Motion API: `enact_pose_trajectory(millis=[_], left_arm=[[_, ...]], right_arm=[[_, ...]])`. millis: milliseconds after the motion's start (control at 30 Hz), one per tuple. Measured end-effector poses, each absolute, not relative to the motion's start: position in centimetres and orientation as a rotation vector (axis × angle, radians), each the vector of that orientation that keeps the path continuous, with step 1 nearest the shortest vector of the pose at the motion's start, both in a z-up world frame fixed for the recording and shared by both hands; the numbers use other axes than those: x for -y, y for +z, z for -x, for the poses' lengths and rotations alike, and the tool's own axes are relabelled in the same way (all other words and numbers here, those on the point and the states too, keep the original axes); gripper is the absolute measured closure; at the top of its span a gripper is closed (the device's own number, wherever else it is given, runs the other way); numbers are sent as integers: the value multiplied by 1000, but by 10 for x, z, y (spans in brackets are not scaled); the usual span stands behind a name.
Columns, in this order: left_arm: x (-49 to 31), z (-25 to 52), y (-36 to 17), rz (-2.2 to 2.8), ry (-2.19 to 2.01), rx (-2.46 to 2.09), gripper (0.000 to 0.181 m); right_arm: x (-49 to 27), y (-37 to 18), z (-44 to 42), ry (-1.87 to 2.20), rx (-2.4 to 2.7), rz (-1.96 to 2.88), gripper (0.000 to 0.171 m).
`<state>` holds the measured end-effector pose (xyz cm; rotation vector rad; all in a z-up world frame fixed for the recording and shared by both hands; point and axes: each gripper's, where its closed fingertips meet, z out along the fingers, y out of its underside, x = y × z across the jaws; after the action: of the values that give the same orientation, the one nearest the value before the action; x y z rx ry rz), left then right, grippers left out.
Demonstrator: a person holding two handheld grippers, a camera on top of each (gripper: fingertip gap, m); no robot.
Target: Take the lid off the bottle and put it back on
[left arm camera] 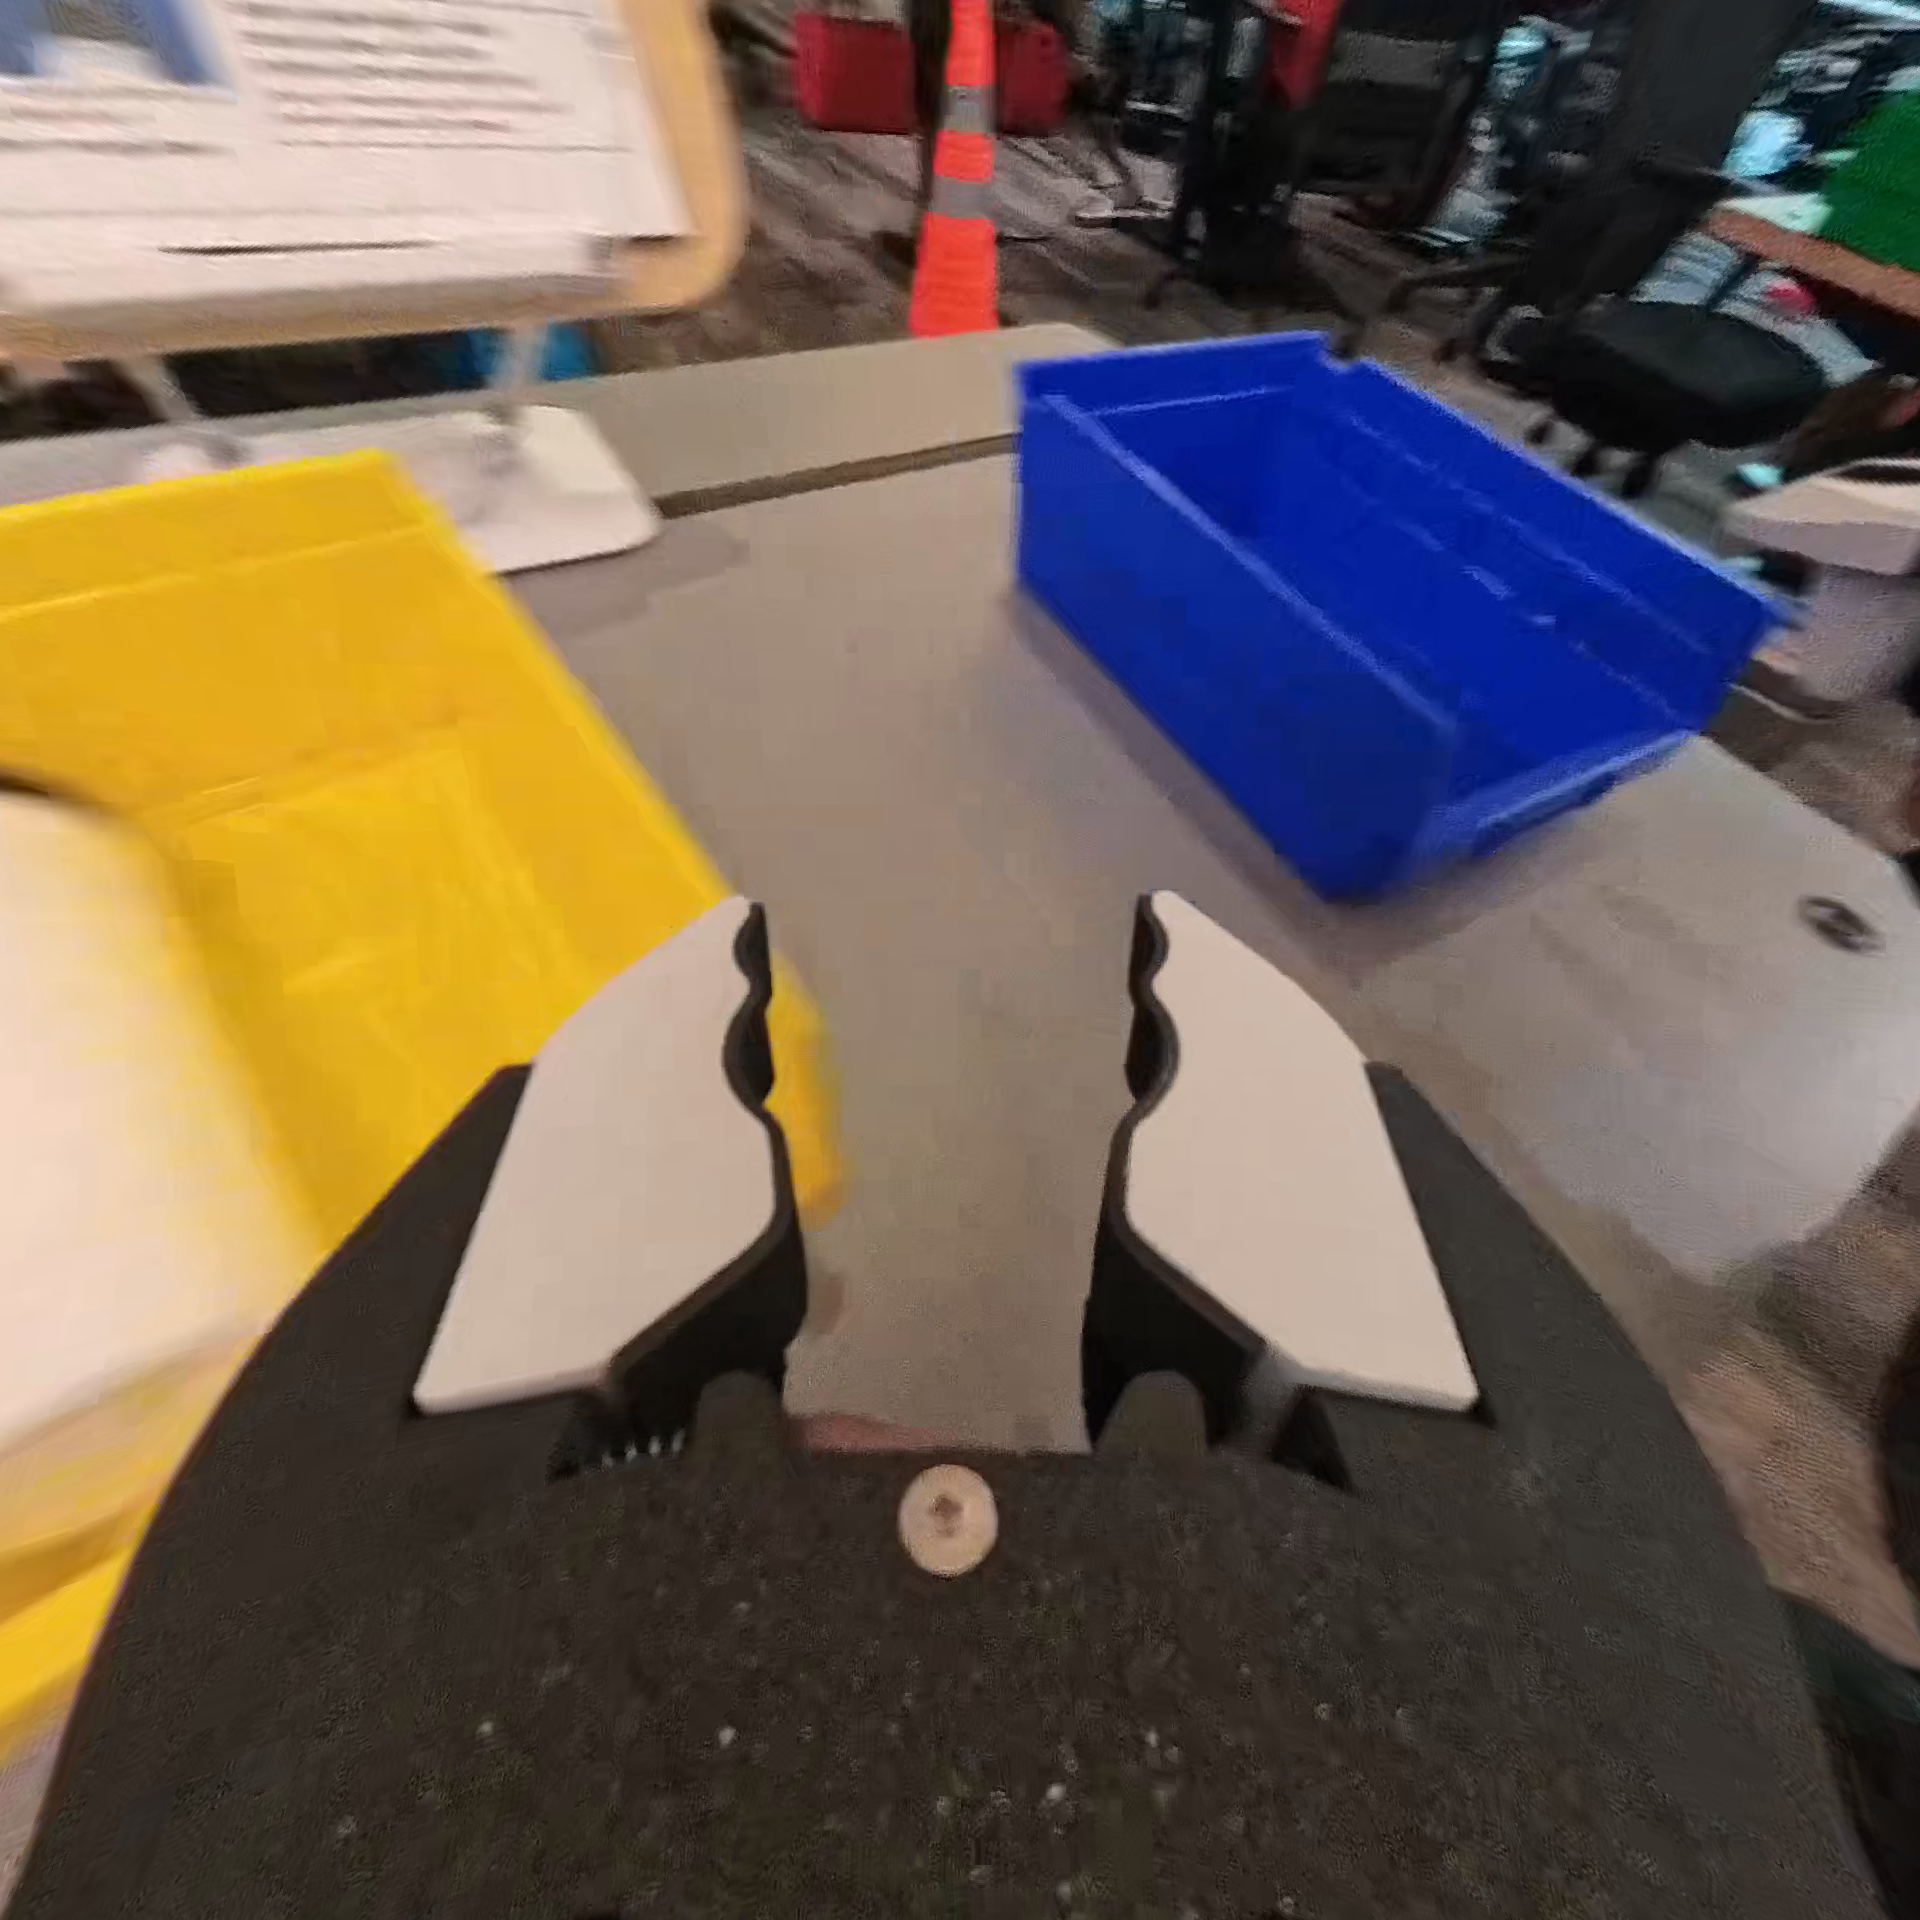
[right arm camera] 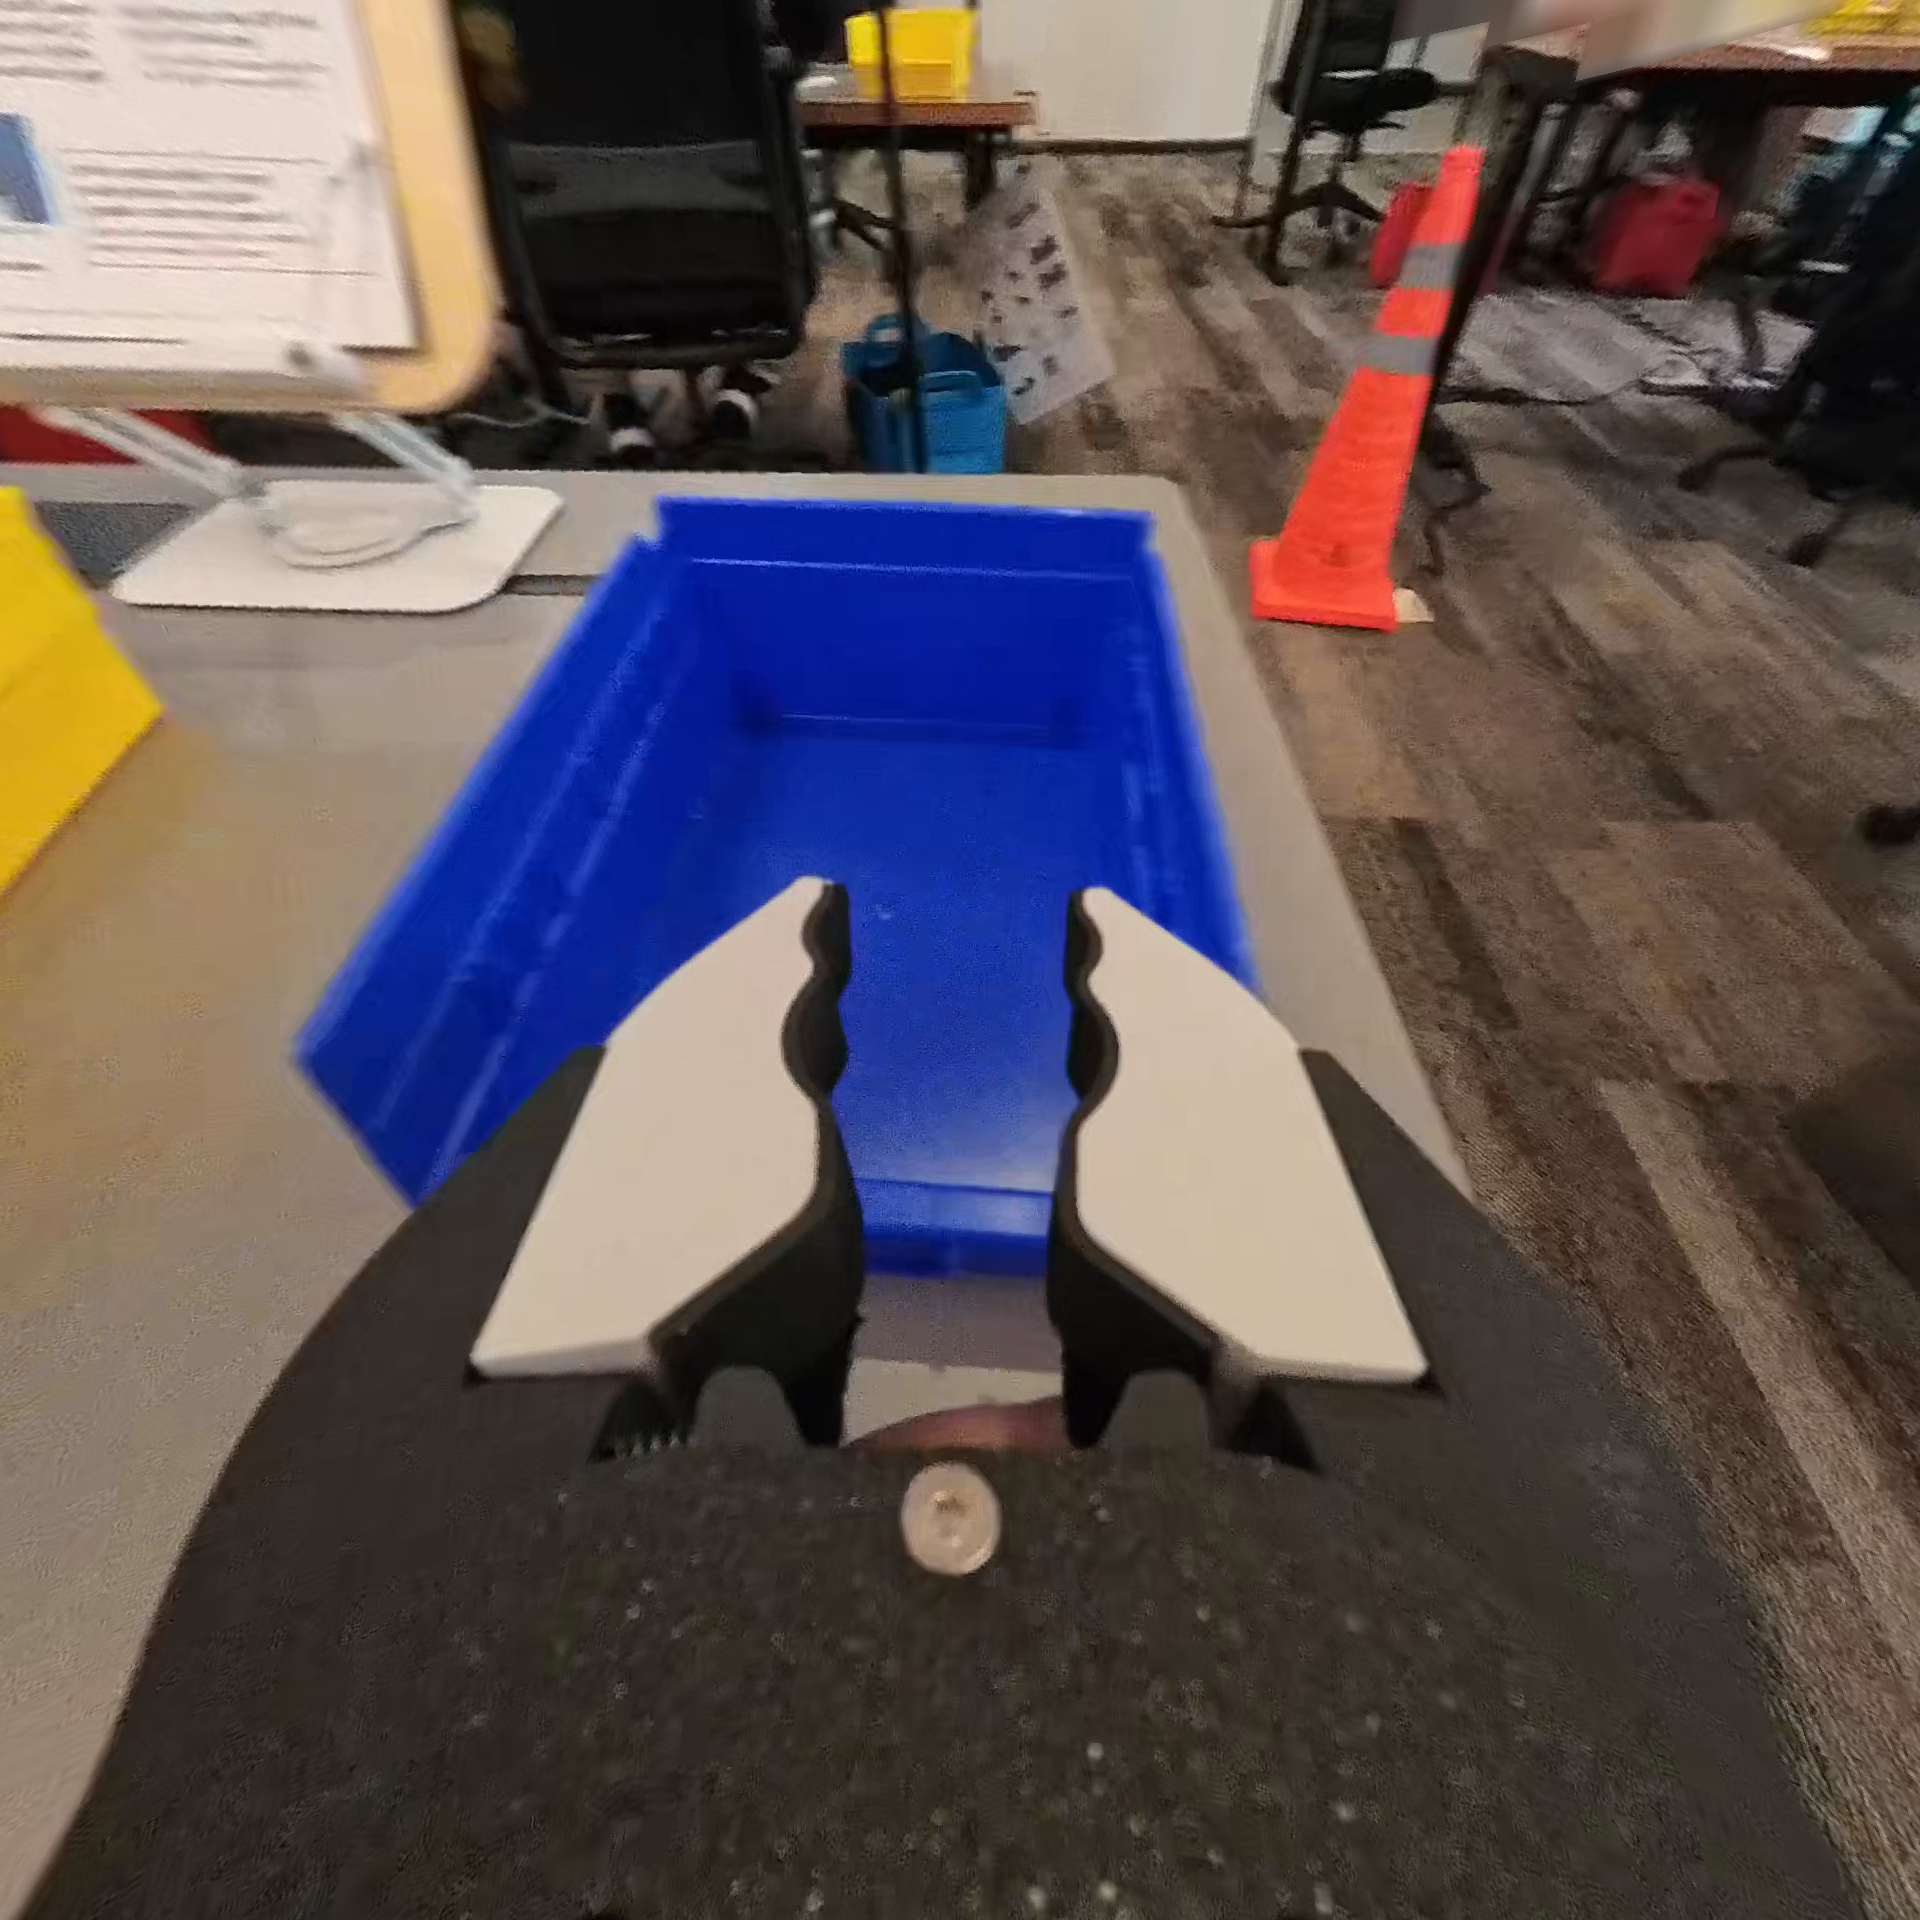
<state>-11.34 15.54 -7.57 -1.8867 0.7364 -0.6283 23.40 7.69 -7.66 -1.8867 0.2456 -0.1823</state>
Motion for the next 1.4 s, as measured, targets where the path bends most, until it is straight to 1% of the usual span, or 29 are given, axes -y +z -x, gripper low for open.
enact_pose_trajectory(millis=[100,167,200,267,333,367,400,433,467,500,533,600,733,867,967,1033,1100,1167,1300,1367,1400], left_arm=[[-194,245,-83,1974,-322,-538,109],[-209,304,-100,2051,-255,-448,106],[-214,320,-109,2090,-270,-419,105],[-222,332,-122,2125,-328,-396,106],[-231,327,-131,2121,-367,-418,114],[-235,322,-135,2116,-366,-442,120],[-240,317,-140,2114,-353,-474,130],[-244,314,-146,2121,-321,-512,156],[-250,317,-150,2121,-255,-521,173],[-255,322,-149,2113,-205,-505,176],[-257,325,-146,2109,-205,-499,177],[-258,335,-134,2083,-272,-444,178],[-271,384,-109,2005,-220,-388,178],[-295,438,-94,1969,-171,-357,178],[-318,469,-105,1986,-154,-357,178],[-330,485,-124,2031,-153,-359,178],[-335,494,-144,2063,-198,-338,178],[-334,497,-147,2029,-283,-292,178],[-330,498,-146,2062,-248,-320,176],[-324,499,-130,2047,-241,-296,147],[-319,501,-118,2027,-244,-268,139]], right_arm=[[-115,-69,-127,-16,-32,1899,121],[-139,-77,-36,158,99,1920,118],[-147,-85,11,255,159,1927,111],[-160,-103,93,375,218,1938,107],[-176,-119,135,285,230,1926,105],[-186,-127,140,186,194,1935,108],[-195,-136,140,103,147,1968,112],[-201,-146,138,52,84,2022,116],[-206,-155,137,35,8,2081,133],[-207,-160,138,57,-52,2125,156],[-208,-159,138,68,-100,2140,163],[-212,-146,145,47,-107,2100,165],[-226,-116,190,61,-66,2026,165],[-251,-112,246,127,-64,1982,164],[-270,-125,282,105,-42,1977,164],[-279,-145,299,112,-43,2029,163],[-285,-154,312,115,-22,2023,161],[-286,-153,314,59,-6,2006,161],[-285,-154,318,201,-3,2036,157],[-275,-151,320,375,40,2106,153],[-268,-141,318,470,57,2099,148]])
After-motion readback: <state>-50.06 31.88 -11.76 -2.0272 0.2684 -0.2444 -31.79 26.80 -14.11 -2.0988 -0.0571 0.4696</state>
